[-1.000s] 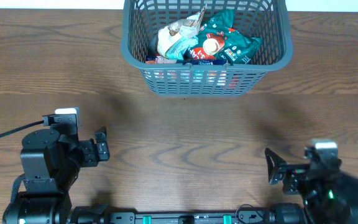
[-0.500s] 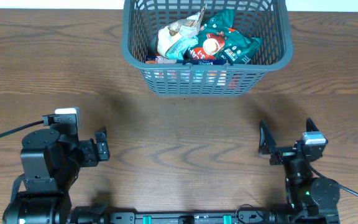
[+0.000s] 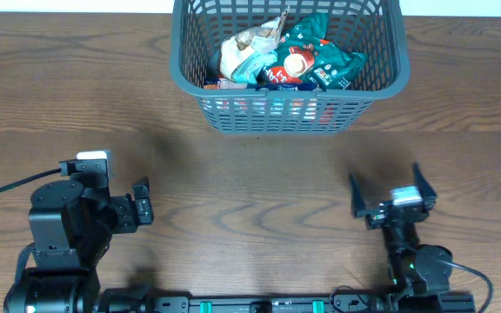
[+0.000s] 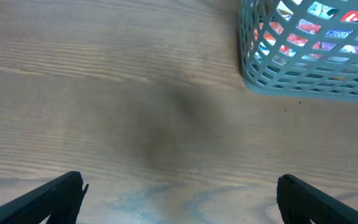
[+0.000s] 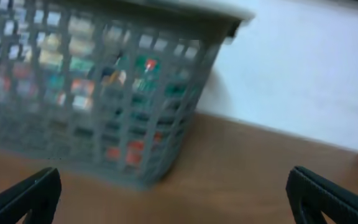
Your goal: Pack container
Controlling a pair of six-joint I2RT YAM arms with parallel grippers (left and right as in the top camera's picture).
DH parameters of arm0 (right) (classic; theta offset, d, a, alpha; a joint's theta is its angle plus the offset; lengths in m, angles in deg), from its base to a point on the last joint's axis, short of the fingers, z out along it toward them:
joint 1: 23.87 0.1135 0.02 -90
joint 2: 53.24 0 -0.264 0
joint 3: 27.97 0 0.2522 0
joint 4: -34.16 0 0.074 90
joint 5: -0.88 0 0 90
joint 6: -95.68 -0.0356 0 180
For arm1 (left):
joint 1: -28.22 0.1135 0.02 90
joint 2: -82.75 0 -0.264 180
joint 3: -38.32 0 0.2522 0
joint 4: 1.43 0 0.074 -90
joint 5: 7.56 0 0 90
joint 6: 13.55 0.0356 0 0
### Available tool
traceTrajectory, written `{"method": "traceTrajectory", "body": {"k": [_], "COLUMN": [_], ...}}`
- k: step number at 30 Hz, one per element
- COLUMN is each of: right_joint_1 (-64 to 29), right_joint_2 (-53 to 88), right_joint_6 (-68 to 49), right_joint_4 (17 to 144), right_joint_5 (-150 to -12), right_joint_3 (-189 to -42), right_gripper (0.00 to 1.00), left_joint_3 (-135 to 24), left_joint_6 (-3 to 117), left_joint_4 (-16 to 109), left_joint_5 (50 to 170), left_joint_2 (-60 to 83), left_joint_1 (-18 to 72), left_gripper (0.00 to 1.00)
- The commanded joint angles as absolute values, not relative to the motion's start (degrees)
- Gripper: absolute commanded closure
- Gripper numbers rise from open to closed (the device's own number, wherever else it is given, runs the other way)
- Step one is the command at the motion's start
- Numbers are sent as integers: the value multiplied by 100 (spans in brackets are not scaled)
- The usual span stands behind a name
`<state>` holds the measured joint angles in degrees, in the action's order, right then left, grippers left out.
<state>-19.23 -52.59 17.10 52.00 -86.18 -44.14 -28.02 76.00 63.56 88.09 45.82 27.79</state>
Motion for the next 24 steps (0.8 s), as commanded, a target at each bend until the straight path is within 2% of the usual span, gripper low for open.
{"method": "traceTrajectory", "body": {"k": [1, 24], "right_joint_1": [-1759, -1757], "right_joint_2": [-5298, -5296], "right_joint_6": [1782, 1579], "right_joint_4": [5630, 5589], "right_joint_5": [-8747, -8823], "right_joint_3": [-4377, -4377], "right_gripper": [1, 1], "left_joint_3": [-2806, -2806], "left_joint_6": [7509, 7509], "left_joint_4": [6367, 6367], "left_joint_5": [8844, 8844], "left_joint_2": [4578, 4578], "left_joint_1": [2788, 2788], "left_gripper": [2, 1]}}
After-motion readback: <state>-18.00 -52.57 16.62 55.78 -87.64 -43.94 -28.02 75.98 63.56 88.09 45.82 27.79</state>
